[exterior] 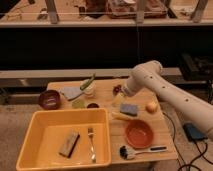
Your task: Place fork in purple bowl
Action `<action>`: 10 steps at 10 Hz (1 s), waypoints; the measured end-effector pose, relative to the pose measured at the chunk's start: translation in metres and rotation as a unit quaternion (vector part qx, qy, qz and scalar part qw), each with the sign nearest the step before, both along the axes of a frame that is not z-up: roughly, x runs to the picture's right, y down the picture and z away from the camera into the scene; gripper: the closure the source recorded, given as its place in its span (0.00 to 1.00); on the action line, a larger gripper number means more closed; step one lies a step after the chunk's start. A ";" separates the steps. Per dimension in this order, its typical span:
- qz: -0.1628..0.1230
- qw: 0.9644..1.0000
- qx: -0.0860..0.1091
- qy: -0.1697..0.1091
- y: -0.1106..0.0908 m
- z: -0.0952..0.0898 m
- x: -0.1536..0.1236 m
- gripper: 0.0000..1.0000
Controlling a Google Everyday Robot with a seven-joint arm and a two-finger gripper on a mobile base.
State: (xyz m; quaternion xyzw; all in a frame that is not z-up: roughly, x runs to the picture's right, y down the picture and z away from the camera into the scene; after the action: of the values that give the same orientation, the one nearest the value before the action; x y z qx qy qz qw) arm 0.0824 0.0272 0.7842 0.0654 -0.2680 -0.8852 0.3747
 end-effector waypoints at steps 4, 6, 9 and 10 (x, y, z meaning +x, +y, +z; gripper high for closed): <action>0.071 0.992 -0.100 0.015 -0.020 0.009 -0.047 0.20; 0.076 0.991 -0.105 0.016 -0.020 0.010 -0.048 0.20; 0.094 0.985 -0.114 0.086 -0.022 0.007 -0.053 0.20; 0.097 0.980 -0.105 0.141 -0.021 0.002 -0.064 0.20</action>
State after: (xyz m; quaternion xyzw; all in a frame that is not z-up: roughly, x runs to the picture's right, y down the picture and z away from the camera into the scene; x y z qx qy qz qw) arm 0.0185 0.0062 0.7861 -0.0742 -0.2957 -0.8119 0.4979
